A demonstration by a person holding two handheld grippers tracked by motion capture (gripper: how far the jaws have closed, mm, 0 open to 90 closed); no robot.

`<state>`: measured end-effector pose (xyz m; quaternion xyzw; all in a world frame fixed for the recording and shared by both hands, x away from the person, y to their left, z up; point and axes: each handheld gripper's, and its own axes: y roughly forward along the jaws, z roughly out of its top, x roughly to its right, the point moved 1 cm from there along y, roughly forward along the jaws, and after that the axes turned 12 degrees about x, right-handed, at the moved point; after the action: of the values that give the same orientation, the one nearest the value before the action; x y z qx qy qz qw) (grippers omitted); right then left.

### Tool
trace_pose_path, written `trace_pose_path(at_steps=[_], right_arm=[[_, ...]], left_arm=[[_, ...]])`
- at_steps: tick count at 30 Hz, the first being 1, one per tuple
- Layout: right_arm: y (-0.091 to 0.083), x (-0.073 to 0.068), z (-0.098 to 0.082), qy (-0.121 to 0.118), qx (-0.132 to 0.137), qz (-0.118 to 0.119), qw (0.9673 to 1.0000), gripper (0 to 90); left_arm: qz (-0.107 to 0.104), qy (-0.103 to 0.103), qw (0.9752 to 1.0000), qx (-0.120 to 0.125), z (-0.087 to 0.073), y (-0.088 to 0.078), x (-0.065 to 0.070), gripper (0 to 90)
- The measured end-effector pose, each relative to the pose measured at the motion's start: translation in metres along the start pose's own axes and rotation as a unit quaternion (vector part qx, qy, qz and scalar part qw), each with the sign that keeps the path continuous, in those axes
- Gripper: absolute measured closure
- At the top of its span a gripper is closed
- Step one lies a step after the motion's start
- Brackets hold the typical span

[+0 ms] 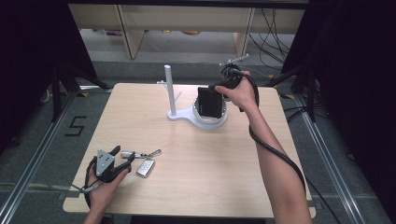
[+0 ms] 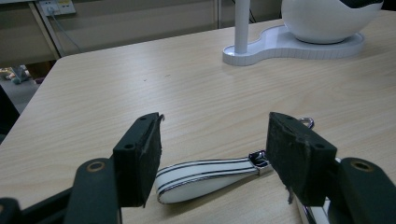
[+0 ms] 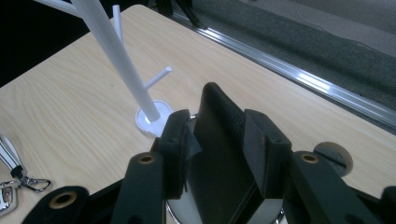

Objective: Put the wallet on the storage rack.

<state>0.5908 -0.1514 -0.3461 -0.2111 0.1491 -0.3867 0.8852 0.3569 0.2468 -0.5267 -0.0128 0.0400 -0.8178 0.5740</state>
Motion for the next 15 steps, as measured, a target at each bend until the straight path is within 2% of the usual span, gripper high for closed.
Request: trace_pose_path(at_steps=[2, 6, 7, 8, 10, 14, 15], right_arm=[[-0.005, 0.000, -0.004, -0.009, -0.004, -0.008, 0.9999, 61.7], [-0.011, -0.001, -0.010, -0.003, -0.004, -0.007, 1.0000, 60.8], [-0.013, 0.000, -0.011, -0.011, -0.008, -0.008, 0.9999, 60.8], [-0.013, -0.001, -0.014, -0.005, -0.005, -0.012, 0.9999, 60.7], [-0.019, 0.000, -0.019, -0.011, -0.013, -0.016, 0.9997, 60.5], [-0.023, -0.001, -0.024, -0.005, -0.010, -0.017, 0.9998, 60.1], [-0.025, 0.000, -0.025, -0.011, -0.010, -0.020, 0.9997, 60.0]], left_arm=[[0.000, 0.000, 1.0000, -0.002, 0.000, 0.000, 0.000, 35.4], [0.000, 0.000, 1.0000, -0.001, 0.000, 0.000, 0.000, 35.3], [0.000, 0.000, 1.0000, 0.000, 0.000, 0.000, 0.000, 35.3], [0.000, 0.000, 1.0000, 0.000, 0.000, 0.000, 0.000, 35.3], [0.000, 0.001, 1.0000, 0.000, 0.000, 0.000, 0.000, 35.3], [0.000, 0.000, 1.0000, 0.000, 0.000, 0.000, 0.000, 35.3], [0.001, -0.001, 1.0000, 0.000, 0.000, 0.000, 0.000, 35.3]])
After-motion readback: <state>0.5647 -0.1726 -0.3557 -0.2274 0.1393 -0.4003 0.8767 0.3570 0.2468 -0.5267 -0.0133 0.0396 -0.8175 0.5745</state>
